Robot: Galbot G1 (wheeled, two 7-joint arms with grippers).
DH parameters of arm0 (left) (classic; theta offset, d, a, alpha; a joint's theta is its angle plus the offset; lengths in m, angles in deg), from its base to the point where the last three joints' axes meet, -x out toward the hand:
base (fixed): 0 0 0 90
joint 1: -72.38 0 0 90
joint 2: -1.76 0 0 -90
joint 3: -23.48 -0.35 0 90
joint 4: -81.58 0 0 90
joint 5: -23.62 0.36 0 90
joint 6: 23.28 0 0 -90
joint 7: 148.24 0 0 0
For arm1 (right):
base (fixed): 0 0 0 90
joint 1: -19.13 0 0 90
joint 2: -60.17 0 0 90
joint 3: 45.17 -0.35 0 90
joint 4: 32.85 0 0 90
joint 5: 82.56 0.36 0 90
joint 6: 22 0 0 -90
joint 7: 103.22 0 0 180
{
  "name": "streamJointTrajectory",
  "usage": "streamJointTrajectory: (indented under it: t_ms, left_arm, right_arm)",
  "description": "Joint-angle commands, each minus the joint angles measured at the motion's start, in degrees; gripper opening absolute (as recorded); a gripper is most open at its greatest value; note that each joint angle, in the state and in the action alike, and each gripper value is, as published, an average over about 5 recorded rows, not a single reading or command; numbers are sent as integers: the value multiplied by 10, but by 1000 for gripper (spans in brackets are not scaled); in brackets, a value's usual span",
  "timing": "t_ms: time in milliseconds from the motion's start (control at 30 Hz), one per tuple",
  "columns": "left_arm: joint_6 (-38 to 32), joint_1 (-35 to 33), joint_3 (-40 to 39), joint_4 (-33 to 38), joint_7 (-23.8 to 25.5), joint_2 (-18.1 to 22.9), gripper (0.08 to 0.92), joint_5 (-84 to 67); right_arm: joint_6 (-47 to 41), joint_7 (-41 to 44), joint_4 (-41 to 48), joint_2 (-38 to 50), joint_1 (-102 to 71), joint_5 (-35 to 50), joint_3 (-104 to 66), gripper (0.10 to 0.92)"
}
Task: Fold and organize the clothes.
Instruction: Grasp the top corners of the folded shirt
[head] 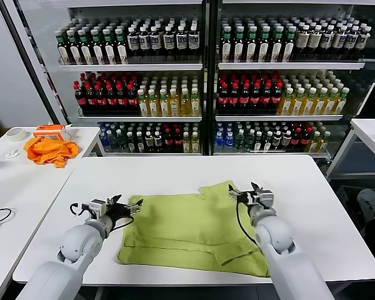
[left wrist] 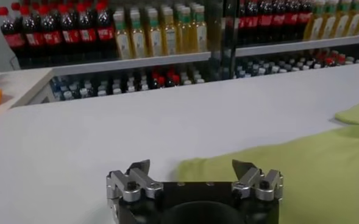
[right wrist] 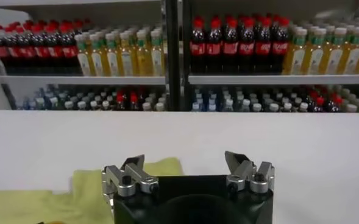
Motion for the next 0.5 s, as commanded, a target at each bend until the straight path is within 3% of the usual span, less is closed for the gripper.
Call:
streamJointTrajectory:
  t_ms: [33,400,500]
  left_arm:
    - [-6,60,-21,-92,10,17,823,5]
    - [0,58,-29,-89,3,24,818,19]
    - [-2,53,-27,-84,4,24,776,14]
  right_arm:
    - [17,2,124,-44,66,-36,18,823]
    - [31,5,166,-64,78,-33,16,821]
    - [22,4,161,-61,76,-14,17,776]
